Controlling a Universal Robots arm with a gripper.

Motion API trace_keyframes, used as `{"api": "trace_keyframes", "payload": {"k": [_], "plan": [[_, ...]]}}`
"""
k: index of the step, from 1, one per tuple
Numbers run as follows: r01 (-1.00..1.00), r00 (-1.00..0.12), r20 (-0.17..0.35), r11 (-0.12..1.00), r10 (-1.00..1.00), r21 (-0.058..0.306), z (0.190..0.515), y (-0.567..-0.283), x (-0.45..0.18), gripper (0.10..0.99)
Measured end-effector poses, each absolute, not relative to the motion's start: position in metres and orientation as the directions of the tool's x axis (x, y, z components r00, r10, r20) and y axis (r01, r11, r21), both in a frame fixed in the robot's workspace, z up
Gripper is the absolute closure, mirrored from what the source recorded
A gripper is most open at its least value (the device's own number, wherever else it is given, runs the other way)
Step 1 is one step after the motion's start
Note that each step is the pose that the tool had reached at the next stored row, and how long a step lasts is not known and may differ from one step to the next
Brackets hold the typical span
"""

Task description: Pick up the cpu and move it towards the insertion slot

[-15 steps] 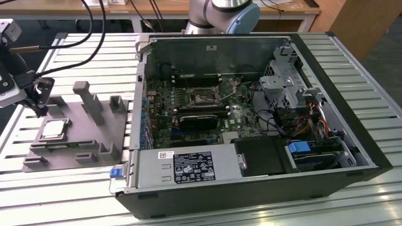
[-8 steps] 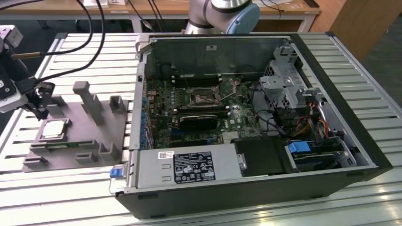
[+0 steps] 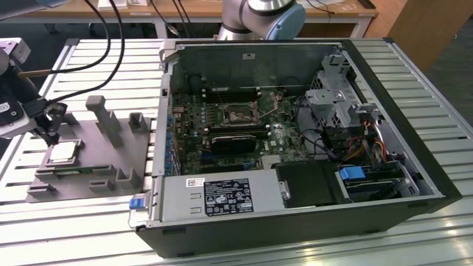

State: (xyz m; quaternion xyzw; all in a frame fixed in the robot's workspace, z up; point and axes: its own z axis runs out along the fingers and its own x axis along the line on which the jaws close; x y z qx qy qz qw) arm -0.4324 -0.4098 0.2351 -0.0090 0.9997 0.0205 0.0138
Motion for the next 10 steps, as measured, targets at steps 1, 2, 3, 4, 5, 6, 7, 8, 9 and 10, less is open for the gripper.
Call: {"api": "trace_keyframes", "payload": {"k": [1, 2, 3, 4, 5, 6, 7, 8, 9, 10], "plan": [[-0.019, -0.999, -0.028, 0.999, -0.017, 0.041, 0.233, -0.41, -0.432, 0.984], [-0.018, -0.999, -0.028, 0.999, -0.017, 0.041, 0.231, -0.41, -0.433, 0.984], [-0.018, -0.999, -0.028, 0.999, -0.017, 0.041, 0.23, -0.41, -0.433, 0.984], [-0.018, -0.999, -0.028, 0.999, -0.017, 0.041, 0.228, -0.41, -0.433, 0.984], [-0.018, -0.999, -0.028, 0.999, -0.017, 0.041, 0.226, -0.41, -0.433, 0.984], [-0.018, -0.999, -0.028, 0.999, -0.017, 0.041, 0.225, -0.41, -0.433, 0.984], [-0.018, -0.999, -0.028, 0.999, -0.017, 0.041, 0.224, -0.41, -0.433, 0.984], [-0.018, -0.999, -0.028, 0.999, -0.017, 0.041, 0.223, -0.41, -0.433, 0.984], [-0.018, -0.999, -0.028, 0.999, -0.017, 0.041, 0.221, -0.41, -0.433, 0.984], [-0.018, -0.999, -0.028, 0.999, -0.017, 0.041, 0.22, -0.41, -0.433, 0.984]]}}
